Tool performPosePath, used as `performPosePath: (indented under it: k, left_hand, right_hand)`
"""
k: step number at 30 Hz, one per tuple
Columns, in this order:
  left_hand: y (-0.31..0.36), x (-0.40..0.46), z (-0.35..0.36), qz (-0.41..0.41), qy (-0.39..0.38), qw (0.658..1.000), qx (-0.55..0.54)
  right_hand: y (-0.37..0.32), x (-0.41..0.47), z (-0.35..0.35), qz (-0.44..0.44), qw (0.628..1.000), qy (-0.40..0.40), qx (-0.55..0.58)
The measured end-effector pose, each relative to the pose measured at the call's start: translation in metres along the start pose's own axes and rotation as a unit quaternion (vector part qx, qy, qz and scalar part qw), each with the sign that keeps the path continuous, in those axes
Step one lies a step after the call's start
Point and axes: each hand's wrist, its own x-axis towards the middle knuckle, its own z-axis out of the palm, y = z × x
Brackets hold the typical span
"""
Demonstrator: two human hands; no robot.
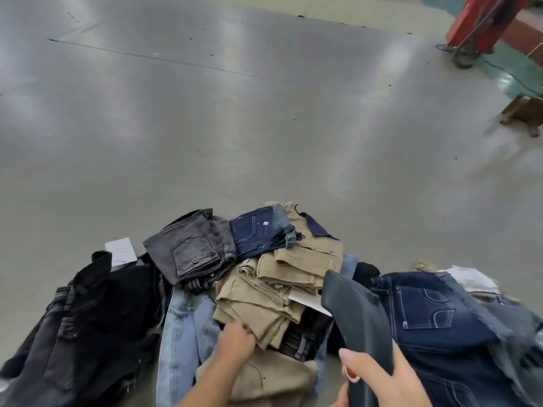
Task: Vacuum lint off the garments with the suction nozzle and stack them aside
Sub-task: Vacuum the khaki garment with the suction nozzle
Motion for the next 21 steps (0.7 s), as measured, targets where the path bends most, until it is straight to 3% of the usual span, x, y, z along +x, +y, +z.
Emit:
performPosePath:
  k: [4,6,11,13,16,18,20,21]
  left_hand:
    - [-0.054,0.011,-0.009,-0.134,0.053,0.982,-0.122]
    - [-0.053,0.011,-0.005,-0.132,0.019,0.981,-0.142]
    - [-0.045,-0.006,0.001,-0.143,0.012,0.990,-0.017]
    - [-0.056,-0.014,0.003,-0.109,-0.035,0.993,-0.011]
    - [-0.055,-0.017,-0.010,0.041,-0.167,0.984,0.046]
    - [-0.036,-0.023,-0.025,0.097,-0.179,0.977,-0.063]
    - [-0.006,-0.028,-0.050,0.078,-0.179,0.954,-0.228]
    - [0.012,-0.029,-0.066,0.056,-0.188,0.926,-0.322]
  right_hand:
    - [0.008,0.009,0.013,0.039,0.999,-0.031,0.009]
    - [0.010,0.014,0.017,0.031,0.999,-0.030,-0.014]
    - [0.010,0.017,0.024,0.031,0.997,-0.047,-0.044]
    - [0.006,0.016,0.022,0.030,0.997,-0.051,-0.053]
    - [0.003,0.010,0.020,0.053,0.996,-0.072,-0.015]
    - [-0.001,0.007,0.017,0.051,0.995,-0.091,0.011]
    - [-0.006,0.004,0.015,0.025,0.994,-0.102,0.009]
    - [-0.008,0.003,0.012,0.008,0.995,-0.098,0.014]
